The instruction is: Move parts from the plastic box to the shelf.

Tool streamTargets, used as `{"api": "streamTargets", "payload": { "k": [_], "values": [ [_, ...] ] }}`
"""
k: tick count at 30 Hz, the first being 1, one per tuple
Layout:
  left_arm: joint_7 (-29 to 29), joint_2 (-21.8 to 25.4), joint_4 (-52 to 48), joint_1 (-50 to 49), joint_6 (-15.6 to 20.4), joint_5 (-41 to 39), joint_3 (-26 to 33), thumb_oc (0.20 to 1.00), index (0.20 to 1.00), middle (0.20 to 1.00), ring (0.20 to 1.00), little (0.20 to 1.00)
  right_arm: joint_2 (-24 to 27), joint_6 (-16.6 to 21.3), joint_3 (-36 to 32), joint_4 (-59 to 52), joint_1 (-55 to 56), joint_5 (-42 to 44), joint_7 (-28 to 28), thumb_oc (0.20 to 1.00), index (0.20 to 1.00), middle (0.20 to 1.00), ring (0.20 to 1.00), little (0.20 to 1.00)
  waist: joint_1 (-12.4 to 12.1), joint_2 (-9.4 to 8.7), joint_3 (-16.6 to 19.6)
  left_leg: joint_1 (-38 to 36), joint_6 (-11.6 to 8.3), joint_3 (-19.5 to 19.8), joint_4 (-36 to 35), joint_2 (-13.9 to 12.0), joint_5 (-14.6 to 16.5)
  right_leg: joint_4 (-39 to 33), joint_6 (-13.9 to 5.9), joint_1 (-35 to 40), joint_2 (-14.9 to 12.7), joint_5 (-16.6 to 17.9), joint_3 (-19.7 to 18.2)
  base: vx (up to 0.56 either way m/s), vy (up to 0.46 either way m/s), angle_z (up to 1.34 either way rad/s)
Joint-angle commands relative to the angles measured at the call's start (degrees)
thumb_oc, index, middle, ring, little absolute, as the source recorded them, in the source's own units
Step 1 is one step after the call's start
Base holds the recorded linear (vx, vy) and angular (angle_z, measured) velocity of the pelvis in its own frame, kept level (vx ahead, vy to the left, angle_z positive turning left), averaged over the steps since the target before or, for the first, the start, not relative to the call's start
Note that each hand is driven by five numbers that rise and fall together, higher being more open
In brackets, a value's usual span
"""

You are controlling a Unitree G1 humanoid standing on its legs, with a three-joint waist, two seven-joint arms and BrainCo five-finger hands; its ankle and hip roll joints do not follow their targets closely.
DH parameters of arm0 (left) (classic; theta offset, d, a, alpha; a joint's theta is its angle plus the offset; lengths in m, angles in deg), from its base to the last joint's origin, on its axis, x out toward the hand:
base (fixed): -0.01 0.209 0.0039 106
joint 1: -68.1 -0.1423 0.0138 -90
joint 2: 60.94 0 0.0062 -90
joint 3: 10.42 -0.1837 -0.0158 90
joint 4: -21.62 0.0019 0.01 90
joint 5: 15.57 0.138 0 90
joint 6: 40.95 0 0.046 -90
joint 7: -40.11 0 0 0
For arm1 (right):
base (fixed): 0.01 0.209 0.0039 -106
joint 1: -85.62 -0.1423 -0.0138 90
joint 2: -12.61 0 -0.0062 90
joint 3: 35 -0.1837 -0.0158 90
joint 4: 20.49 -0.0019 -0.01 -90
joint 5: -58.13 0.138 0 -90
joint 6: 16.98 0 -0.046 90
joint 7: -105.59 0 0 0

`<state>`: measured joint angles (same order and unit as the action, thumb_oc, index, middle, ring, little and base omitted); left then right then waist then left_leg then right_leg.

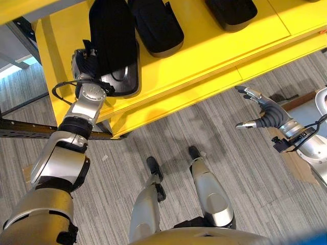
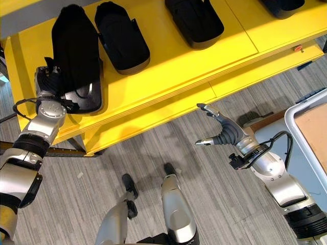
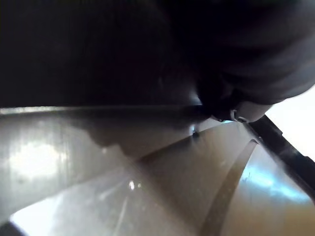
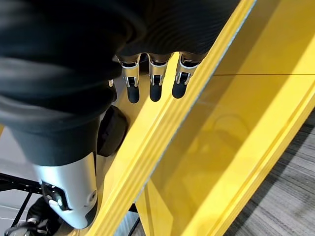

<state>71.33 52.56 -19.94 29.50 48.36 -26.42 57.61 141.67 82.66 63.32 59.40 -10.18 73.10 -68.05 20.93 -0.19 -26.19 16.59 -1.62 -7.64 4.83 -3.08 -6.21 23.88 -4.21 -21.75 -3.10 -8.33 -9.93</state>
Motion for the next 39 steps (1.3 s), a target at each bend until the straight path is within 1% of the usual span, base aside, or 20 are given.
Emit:
{"api": "streamTargets", "payload": {
  "k": [1, 2, 4, 8, 11, 16, 19, 20, 23, 26, 27, 28, 29, 30, 32, 34, 35, 36, 38, 39],
  "values": [
    [-3.3, 7.7, -2.8, -0.7, 6.8, 2.7, 2.6, 0.200, 0.200, 0.200, 0.200, 0.200, -1.9, 3.6, -3.3, 0.2, -1.0, 1.9, -0.7, 1.000, 1.000, 1.000, 1.000, 1.000, 0.7, -2.53, 1.8, -3.2, 1.60, -3.0, 8.2, 0.3, 15.1, -9.6, -1.15, 1.5, 0.7, 4.2, -4.0, 0.03, 0.077, -0.05],
    [-4.1, 8.1, -2.7, -0.6, 6.3, 2.8, 1.9, 0.200, 0.200, 0.200, 0.200, 0.200, -1.4, 3.6, -3.5, 0.7, -1.4, 2.2, -0.4, 1.000, 1.000, 1.000, 1.000, 1.000, 0.7, -2.38, 1.8, -3.1, 1.60, -3.1, 8.4, 0.3, 15.1, -9.6, -1.19, 1.4, 0.6, 4.3, -4.1, 0.03, 0.077, -0.05],
    [-6.6, 8.8, -2.8, -0.6, 7.5, 1.3, 1.4, 0.200, 0.200, 0.200, 0.200, 0.200, -0.8, 3.3, -4.2, 0.6, -1.3, 2.6, 0.1, 1.000, 1.000, 1.000, 1.000, 1.000, 0.8, -2.21, 1.8, -3.1, 1.61, -3.1, 8.7, 0.4, 15.3, -9.7, -1.12, 1.4, 0.5, 4.5, -4.2, 0.03, 0.066, -0.03],
    [-10.5, 10.6, -2.1, -0.8, 6.8, -0.1, 0.9, 0.200, 0.200, 0.200, 0.200, 0.200, 0.1, 3.4, -5.9, 0.1, -0.4, 2.4, 1.8, 1.000, 1.000, 1.000, 1.000, 1.000, 1.5, -1.73, 1.6, -3.0, 1.81, -3.6, 9.8, 0.8, 16.0, -9.8, -1.25, 1.2, 0.3, 4.9, -4.7, 0.04, 0.082, 0.01],
    [-10.7, 11.6, -0.6, 0.1, 7.1, 0.2, 0.4, 0.200, 0.200, 0.200, 0.200, 0.200, 0.9, 3.5, -6.5, 0.1, -0.5, 2.7, 1.9, 1.000, 1.000, 1.000, 1.000, 1.000, 2.0, -1.73, 1.4, -2.6, 1.80, -3.9, 11.1, 0.9, 16.5, -9.7, -1.25, 0.9, 0.1, 5.1, -5.0, 0.03, 0.072, -0.01],
    [-11.0, 12.5, 1.3, 1.6, 6.2, 0.1, -0.3, 0.200, 0.200, 0.200, 0.200, 0.200, 2.1, 3.0, -7.8, 0.1, -0.4, 3.1, 2.5, 1.000, 1.000, 1.000, 1.000, 1.000, 3.0, -2.08, 1.3, -2.4, 1.95, -4.8, 13.7, 0.9, 18.2, -9.7, -1.46, 0.5, -0.1, 5.7, -6.2, 0.07, 0.079, -0.09],
    [-10.5, 13.0, 1.4, 2.4, 5.3, 0.0, -0.4, 0.200, 0.200, 0.200, 0.200, 0.200, 2.8, 3.6, -9.0, 0.3, 0.5, 3.7, 2.8, 1.000, 1.000, 1.000, 1.000, 1.000, 3.5, -2.50, 1.3, -1.9, 2.28, -5.1, 16.3, 1.1, 19.8, -9.8, -1.80, 0.3, -0.4, 6.3, -7.1, 0.12, 0.086, -0.16],
    [-10.3, 13.0, 1.4, 2.4, 5.2, -0.1, -0.5, 0.200, 0.200, 0.200, 0.200, 0.200, 2.8, 3.7, -9.4, 0.3, 0.7, 3.8, 2.9, 1.000, 1.000, 1.000, 1.000, 1.000, 3.5, -2.18, 1.4, -2.4, 2.35, -4.7, 17.0, 1.1, 21.8, -9.7, -1.97, 0.9, -0.4, 5.1, -7.0, 0.14, 0.097, -0.08],
    [-10.2, 13.4, 1.3, 2.1, 3.8, 0.4, -0.1, 0.200, 0.200, 0.200, 0.200, 0.200, 3.2, 3.7, -10.3, 0.1, 1.2, 3.8, 2.5, 1.000, 1.000, 1.000, 1.000, 1.000, 3.7, -2.62, 1.3, -2.0, 2.78, -4.9, 19.3, 1.2, 23.4, -9.5, -2.21, 0.7, -0.6, 5.5, -7.5, 0.08, 0.065, -0.08],
    [-9.3, 13.6, 3.0, 3.8, 0.3, -6.7, -1.0, 0.200, 0.200, 0.200, 0.200, 0.200, 4.6, 3.0, -10.3, 0.0, 0.6, 5.2, 2.5, 1.000, 1.000, 1.000, 1.000, 1.000, 4.2, -2.89, 1.5, -2.3, 3.18, -5.4, 20.3, 1.3, 24.4, -9.6, -2.57, 0.7, -0.6, 6.0, -8.1, 0.07, 0.042, 0.03],
    [-7.8, 13.1, 4.8, 4.3, 1.4, -9.2, -0.7, 0.200, 0.200, 0.200, 0.200, 0.200, 4.1, 3.1, -10.0, 0.1, 0.6, 5.9, 2.9, 1.000, 1.000, 1.000, 1.000, 1.000, 4.3, -3.02, 1.7, -2.6, 3.38, -6.0, 20.5, 1.1, 24.5, -9.5, -2.87, 0.7, -0.7, 6.0, -8.2, 0.06, -0.019, 0.02],
    [-7.6, 12.8, 5.2, 4.0, 1.8, -9.0, -0.2, 0.200, 0.200, 0.200, 0.200, 0.200, 3.8, 3.1, -10.0, 0.2, 0.7, 6.3, 3.3, 1.000, 1.000, 1.000, 1.000, 1.000, 4.2, -3.07, 1.9, -2.7, 3.42, -6.1, 20.4, 1.1, 24.5, -9.6, -2.99, 0.7, -0.7, 6.1, -8.2, 0.05, -0.039, 0.01],
    [-7.8, 12.2, 5.7, 2.9, 3.1, -6.4, 1.0, 0.200, 0.200, 0.200, 0.200, 0.200, 3.0, 3.3, -9.9, 0.3, 1.0, 6.2, 4.5, 1.000, 1.000, 1.000, 1.000, 1.000, 4.0, -3.24, 2.1, -3.1, 3.32, -6.1, 19.6, 0.8, 24.2, -9.6, -3.08, 0.7, -0.7, 6.1, -7.9, 0.02, -0.047, -0.01],
    [-6.9, 11.4, 4.6, 1.3, 2.5, -4.2, 2.1, 0.200, 0.200, 0.200, 0.200, 0.200, 2.5, 3.6, -10.3, 0.0, 1.7, 5.6, 5.4, 1.000, 1.000, 1.000, 1.000, 1.000, 3.7, -3.40, 2.2, -3.4, 3.26, -6.1, 18.9, 0.8, 23.8, -9.7, -3.10, 0.8, -0.7, 6.2, -7.6, 0.02, -0.057, -0.02],
    [-3.0, 9.9, 1.0, -1.8, -0.9, -6.6, 3.8, 0.200, 0.200, 0.200, 0.200, 0.200, 2.6, 3.7, -11.2, -1.2, 3.1, 6.4, 7.0, 1.000, 1.000, 1.000, 1.000, 1.000, 3.2, -3.63, 1.9, -4.1, 3.31, -6.0, 17.5, 0.8, 23.2, -10.2, -3.24, 1.4, -0.8, 6.2, -7.3, 0.01, -0.060, -0.03],
    [-0.8, 9.2, 0.6, -2.7, -5.3, -5.4, 4.5, 0.200, 0.200, 0.200, 0.200, 0.200, 2.2, 3.9, -11.1, -2.0, 3.3, 6.4, 7.4, 1.000, 1.000, 1.000, 1.000, 1.000, 2.6, -3.71, 2.0, -4.0, 3.27, -5.4, 16.4, 0.9, 22.3, -10.0, -3.20, 1.4, -0.6, 5.9, -7.0, -0.06, -0.097, -0.02],
    [-0.2, 9.1, 0.5, -2.7, -6.3, -4.7, 4.4, 0.200, 0.200, 0.200, 0.200, 0.200, 2.0, 3.9, -10.8, -2.0, 3.1, 6.4, 7.4, 1.000, 1.000, 1.000, 1.000, 1.000, 2.5, -3.73, 2.0, -3.8, 3.23, -5.2, 16.3, 0.9, 22.1, -9.9, -3.13, 1.2, -0.6, 5.8, -6.8, -0.20, -0.179, -0.01],
    [0.5, 8.9, 0.9, -2.6, -7.0, -4.2, 4.8, 0.200, 0.200, 0.200, 0.200, 0.200, 1.7, 3.6, -9.7, -2.3, 2.4, 6.1, 6.4, 1.000, 1.000, 1.000, 1.000, 1.000, 2.2, -4.12, 1.9, -2.9, 2.91, -5.2, 15.7, 0.8, 19.9, -9.8, -2.78, 0.4, -0.5, 7.0, -6.7, -0.20, -0.159, 0.03],
    [1.2, 8.6, 1.2, -2.5, -9.4, -4.5, 5.1, 0.200, 0.200, 0.200, 0.200, 0.200, 1.2, 3.0, -7.6, -1.8, 0.2, 5.9, 5.3, 1.000, 1.000, 1.000, 1.000, 1.000, 1.4, -3.67, 1.7, -2.9, 2.44, -4.0, 14.0, 0.8, 18.7, -9.8, -2.50, 0.3, -0.3, 6.6, -5.8, -0.16, -0.115, 0.05],
    [1.4, 8.5, 1.3, -2.5, -9.4, -4.4, 5.0, 0.200, 0.200, 0.200, 0.200, 0.200, 1.1, 2.8, -7.0, -1.8, -0.5, 5.8, 5.1, 1.000, 1.000, 1.000, 1.000, 1.000, 1.2, -3.51, 1.6, -3.0, 2.30, -3.7, 13.3, 0.8, 18.3, -9.8, -2.41, 0.3, -0.3, 6.5, -5.5, -0.07, -0.045, 0.06]
  ]
}}
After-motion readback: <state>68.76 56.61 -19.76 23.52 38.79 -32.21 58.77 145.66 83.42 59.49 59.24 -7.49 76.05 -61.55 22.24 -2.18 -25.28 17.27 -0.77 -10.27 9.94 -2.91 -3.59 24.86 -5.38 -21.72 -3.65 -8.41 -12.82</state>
